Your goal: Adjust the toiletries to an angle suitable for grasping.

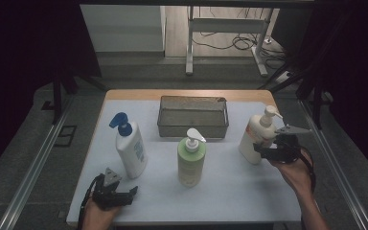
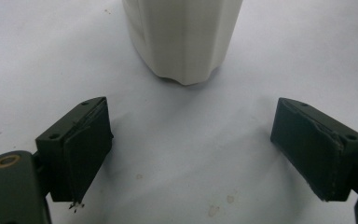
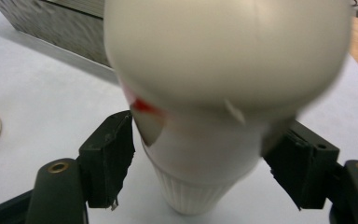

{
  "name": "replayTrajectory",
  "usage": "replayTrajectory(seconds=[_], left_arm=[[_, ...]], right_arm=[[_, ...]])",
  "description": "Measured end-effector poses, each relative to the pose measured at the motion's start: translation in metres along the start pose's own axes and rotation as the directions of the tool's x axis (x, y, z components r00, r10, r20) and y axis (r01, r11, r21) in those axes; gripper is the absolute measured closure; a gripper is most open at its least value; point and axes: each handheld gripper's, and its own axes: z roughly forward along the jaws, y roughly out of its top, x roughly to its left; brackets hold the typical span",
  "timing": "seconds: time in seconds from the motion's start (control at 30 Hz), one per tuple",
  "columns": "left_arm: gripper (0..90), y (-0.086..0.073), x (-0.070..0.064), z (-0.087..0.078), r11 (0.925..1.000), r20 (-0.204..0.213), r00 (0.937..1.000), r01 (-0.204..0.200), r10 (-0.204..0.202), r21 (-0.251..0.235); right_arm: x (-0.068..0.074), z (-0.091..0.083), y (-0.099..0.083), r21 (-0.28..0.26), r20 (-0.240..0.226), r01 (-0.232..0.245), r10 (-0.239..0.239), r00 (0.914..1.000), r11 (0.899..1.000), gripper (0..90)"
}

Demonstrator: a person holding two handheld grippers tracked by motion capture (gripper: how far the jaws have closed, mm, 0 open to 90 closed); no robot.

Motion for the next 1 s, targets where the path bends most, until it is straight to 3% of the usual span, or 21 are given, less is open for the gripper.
replayTrajectory(seconds=[0.4, 0.8, 1.0], left_arm=[[12.2, 0.0, 0.0, 0.0, 1.0, -0.001, 1.0, -0.001, 0.001, 0.0], [12.2, 0.0, 0.0, 0.0, 1.0, 0.001, 1.0, 0.0, 0.0, 0.0], [12.2, 0.0, 0.0, 0.0, 1.0, 0.001, 1.0, 0.0, 0.0, 0.0]], right_arm=[[0.003, 0.015, 0.013, -0.002, 0.019, 0.018, -0.018, 0.9997, 1.0, 29.8], [0.007, 0.012, 0.014, 0.008, 0.042, -0.007, 0.007, 0.9991, 1.0, 36.4], [0.008, 0.006, 0.017, 0.001, 0.017, -0.033, 0.033, 0.9993, 0.999, 36.7]])
